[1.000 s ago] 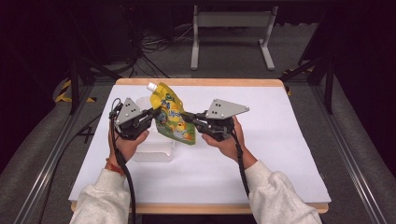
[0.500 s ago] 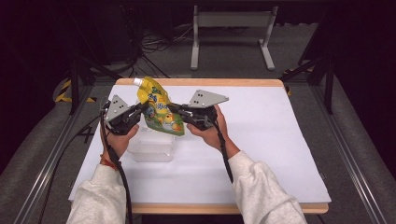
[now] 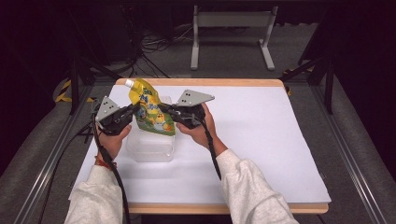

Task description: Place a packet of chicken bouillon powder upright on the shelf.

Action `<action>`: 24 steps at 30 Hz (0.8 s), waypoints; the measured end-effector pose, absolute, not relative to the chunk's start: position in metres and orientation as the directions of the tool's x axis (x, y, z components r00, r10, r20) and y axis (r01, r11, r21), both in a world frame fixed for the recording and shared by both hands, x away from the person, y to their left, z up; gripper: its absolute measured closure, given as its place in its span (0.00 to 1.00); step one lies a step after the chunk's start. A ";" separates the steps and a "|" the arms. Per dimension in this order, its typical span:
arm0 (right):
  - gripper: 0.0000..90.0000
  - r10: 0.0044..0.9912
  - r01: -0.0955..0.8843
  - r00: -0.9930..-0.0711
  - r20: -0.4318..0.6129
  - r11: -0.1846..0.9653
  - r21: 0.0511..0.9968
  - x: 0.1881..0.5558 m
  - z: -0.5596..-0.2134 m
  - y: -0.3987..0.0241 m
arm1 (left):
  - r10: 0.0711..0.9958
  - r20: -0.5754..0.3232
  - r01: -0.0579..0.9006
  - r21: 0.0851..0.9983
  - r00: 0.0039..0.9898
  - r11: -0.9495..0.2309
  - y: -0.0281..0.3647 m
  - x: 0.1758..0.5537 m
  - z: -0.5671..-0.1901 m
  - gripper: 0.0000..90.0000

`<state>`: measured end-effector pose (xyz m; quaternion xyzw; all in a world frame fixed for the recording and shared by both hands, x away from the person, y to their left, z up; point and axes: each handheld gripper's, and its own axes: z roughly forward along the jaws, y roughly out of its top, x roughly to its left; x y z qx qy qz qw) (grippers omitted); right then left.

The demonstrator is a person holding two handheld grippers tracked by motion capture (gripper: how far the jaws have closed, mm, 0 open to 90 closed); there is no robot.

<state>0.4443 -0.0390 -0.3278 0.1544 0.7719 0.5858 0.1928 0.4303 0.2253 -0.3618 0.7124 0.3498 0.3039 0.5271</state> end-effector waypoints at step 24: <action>1.00 0.483 0.032 -0.870 -0.101 0.260 0.965 0.468 -0.336 -0.032 | 0.825 0.010 0.188 0.972 0.565 -0.141 0.236 0.443 -0.372 0.98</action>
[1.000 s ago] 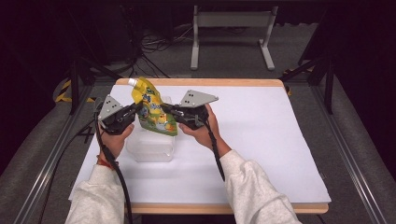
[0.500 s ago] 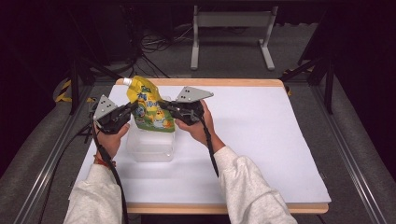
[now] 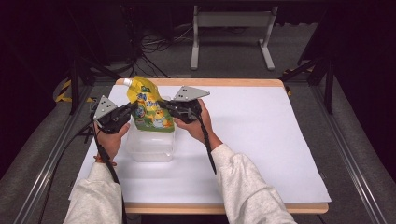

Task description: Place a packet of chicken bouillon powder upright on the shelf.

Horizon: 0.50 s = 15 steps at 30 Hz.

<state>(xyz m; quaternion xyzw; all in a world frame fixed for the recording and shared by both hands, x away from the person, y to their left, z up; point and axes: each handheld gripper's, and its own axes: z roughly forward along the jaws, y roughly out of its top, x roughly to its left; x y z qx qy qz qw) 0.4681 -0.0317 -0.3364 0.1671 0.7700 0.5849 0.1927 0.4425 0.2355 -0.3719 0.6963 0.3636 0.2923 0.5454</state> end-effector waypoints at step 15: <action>1.00 0.478 0.070 -0.876 -0.067 0.263 0.962 0.467 -0.351 -0.031 | 0.815 -0.004 0.233 0.959 0.579 -0.160 0.241 0.438 -0.378 0.97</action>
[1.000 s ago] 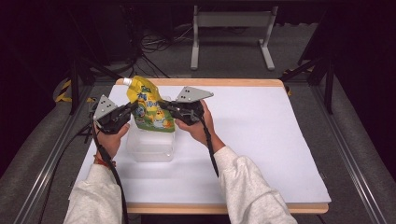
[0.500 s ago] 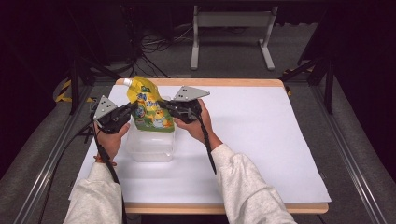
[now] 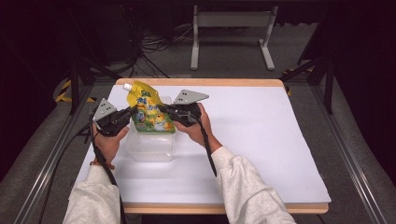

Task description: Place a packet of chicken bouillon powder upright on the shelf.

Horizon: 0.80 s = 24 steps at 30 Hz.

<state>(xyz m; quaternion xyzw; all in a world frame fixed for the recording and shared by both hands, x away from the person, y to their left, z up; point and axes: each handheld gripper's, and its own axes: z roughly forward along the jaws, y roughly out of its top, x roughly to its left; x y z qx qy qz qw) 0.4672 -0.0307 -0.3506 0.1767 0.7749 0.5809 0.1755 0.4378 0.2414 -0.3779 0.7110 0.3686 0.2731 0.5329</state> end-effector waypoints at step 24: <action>1.00 0.492 0.154 -0.870 -0.036 0.340 0.928 0.469 -0.358 -0.007 | 0.813 -0.049 0.293 0.944 0.580 -0.152 0.244 0.442 -0.387 0.99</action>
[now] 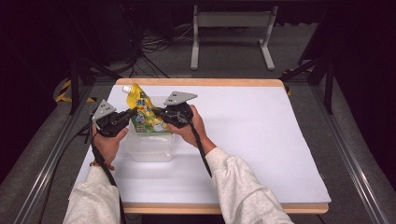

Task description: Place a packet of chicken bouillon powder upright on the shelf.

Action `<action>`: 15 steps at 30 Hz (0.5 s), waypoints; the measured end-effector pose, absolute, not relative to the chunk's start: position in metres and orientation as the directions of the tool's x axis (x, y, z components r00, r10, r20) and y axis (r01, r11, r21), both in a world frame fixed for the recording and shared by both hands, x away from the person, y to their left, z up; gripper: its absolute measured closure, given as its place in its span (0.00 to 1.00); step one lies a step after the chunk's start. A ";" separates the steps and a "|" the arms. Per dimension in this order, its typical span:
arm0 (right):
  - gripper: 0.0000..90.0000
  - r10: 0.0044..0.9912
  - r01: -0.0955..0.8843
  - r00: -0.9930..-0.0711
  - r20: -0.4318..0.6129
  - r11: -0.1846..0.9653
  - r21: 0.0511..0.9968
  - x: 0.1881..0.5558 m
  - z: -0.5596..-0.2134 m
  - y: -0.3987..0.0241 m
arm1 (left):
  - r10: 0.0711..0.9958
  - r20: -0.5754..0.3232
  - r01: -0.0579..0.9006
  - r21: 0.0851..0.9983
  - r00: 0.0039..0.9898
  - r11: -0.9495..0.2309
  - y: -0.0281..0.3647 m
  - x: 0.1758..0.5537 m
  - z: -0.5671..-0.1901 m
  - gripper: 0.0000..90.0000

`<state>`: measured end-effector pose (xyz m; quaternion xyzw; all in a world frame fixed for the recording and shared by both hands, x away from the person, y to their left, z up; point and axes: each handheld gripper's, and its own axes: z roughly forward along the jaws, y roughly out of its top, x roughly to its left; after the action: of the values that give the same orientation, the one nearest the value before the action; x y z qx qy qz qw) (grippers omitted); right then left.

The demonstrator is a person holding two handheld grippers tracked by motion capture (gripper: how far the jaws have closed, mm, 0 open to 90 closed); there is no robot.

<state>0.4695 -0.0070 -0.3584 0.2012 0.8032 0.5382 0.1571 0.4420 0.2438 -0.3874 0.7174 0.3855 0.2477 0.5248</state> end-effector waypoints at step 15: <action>0.92 0.501 0.163 -0.865 -0.032 0.341 0.926 0.467 -0.352 -0.018 | 0.794 -0.012 0.240 0.956 0.608 -0.169 0.249 0.430 -0.381 1.00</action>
<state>0.4673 -0.0177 -0.3524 0.2066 0.8033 0.5358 0.1580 0.4300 0.2491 -0.3810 0.7194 0.3591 0.2587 0.5354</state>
